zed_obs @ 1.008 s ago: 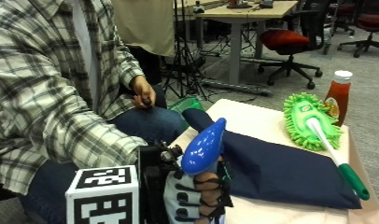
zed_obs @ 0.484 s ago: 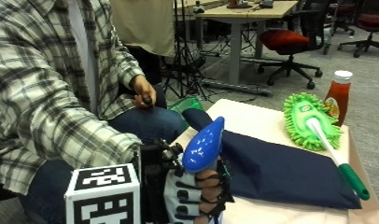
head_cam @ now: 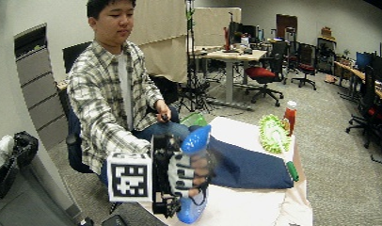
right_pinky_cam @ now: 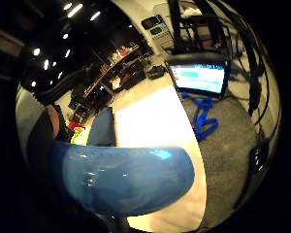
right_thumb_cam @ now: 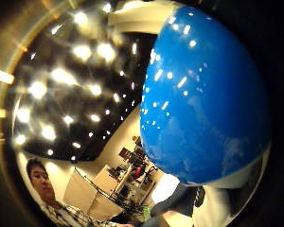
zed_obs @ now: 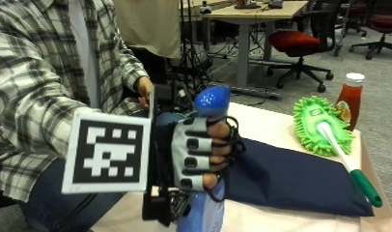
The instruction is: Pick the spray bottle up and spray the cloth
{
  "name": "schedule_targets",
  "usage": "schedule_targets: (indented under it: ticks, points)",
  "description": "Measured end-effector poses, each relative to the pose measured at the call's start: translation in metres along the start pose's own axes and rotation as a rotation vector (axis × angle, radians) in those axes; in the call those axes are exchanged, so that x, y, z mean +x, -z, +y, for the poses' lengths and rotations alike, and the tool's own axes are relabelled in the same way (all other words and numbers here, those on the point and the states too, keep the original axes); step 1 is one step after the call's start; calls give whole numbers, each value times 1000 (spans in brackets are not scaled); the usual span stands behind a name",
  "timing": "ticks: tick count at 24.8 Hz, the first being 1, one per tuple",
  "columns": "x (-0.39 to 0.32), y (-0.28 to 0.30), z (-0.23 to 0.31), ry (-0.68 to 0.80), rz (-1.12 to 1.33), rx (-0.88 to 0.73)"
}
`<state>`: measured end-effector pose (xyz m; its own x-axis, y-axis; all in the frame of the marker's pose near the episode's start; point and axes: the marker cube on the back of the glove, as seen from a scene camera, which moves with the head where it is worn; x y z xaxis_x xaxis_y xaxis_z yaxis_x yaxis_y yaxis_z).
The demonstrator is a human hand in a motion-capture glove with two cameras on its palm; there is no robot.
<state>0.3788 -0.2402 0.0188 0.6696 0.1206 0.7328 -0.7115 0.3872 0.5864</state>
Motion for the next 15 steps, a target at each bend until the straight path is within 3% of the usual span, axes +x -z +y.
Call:
schedule_targets:
  ticks: [15]
  points:
    - [-86, -51, 5, 379, 232, -214]
